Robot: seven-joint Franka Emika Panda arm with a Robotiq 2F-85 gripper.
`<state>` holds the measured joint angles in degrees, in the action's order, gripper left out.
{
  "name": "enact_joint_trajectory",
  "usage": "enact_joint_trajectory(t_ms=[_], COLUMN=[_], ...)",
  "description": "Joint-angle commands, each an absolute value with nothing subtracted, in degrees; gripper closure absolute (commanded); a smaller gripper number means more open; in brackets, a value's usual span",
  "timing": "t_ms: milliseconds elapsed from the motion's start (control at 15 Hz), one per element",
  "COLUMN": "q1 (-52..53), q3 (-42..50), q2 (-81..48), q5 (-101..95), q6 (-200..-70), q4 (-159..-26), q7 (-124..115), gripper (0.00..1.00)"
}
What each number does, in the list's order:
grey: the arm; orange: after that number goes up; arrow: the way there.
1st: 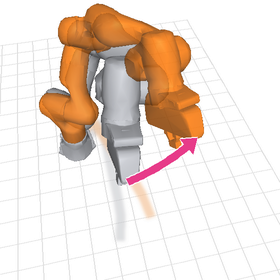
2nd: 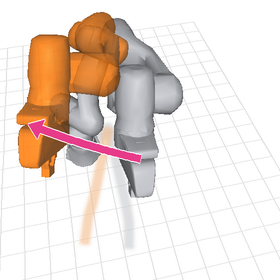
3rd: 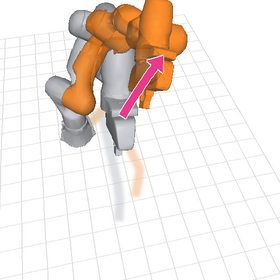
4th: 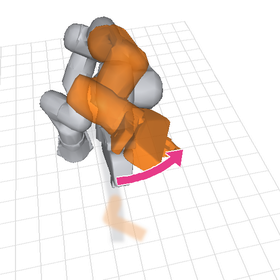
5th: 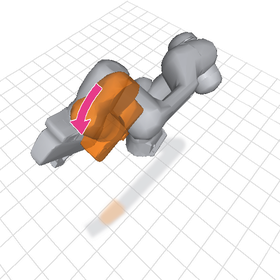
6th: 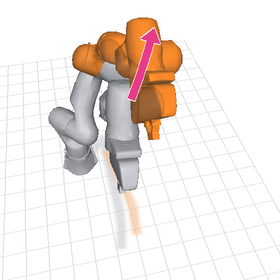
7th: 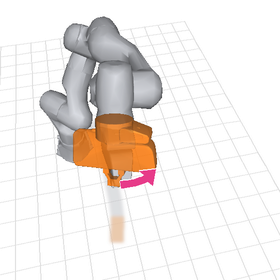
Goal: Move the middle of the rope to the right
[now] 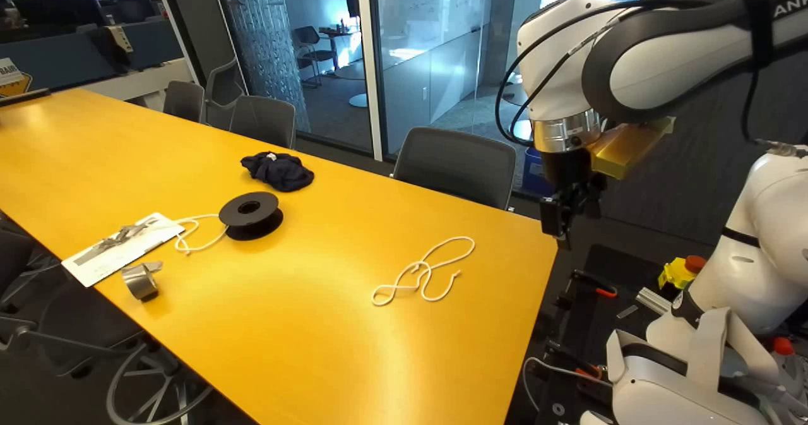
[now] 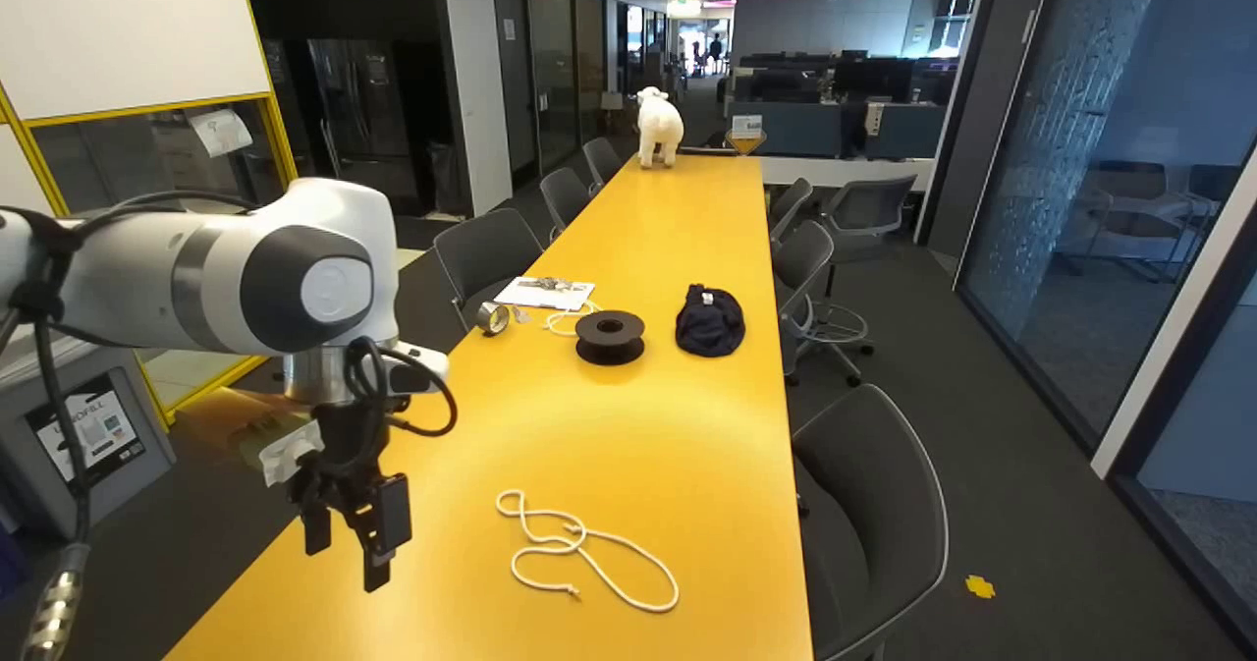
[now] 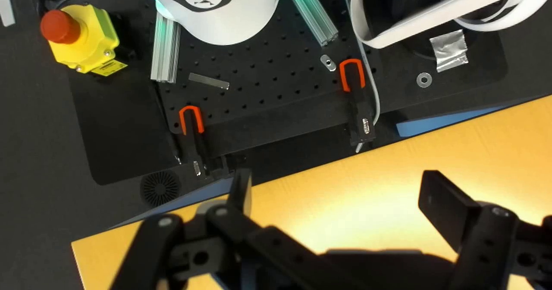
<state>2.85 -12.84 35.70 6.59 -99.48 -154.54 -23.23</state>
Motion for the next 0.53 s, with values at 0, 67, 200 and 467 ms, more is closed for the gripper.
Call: enact_joint_trajectory(t_ms=[0,67,200,467], q1=[4.1,4.3,4.7,4.4], q3=[-12.9,-13.0,-13.0,-12.2], q2=[31.6,30.0,26.0,18.3], q5=[3.7,2.4,-0.6,-7.7], q6=[-103.6,-105.0,-109.0,-118.9], q4=[-152.8,-152.2,-150.9,-148.4], q7=[-18.8,-17.3,-14.6,-10.1], gripper=[0.0,0.0,0.0,0.0])
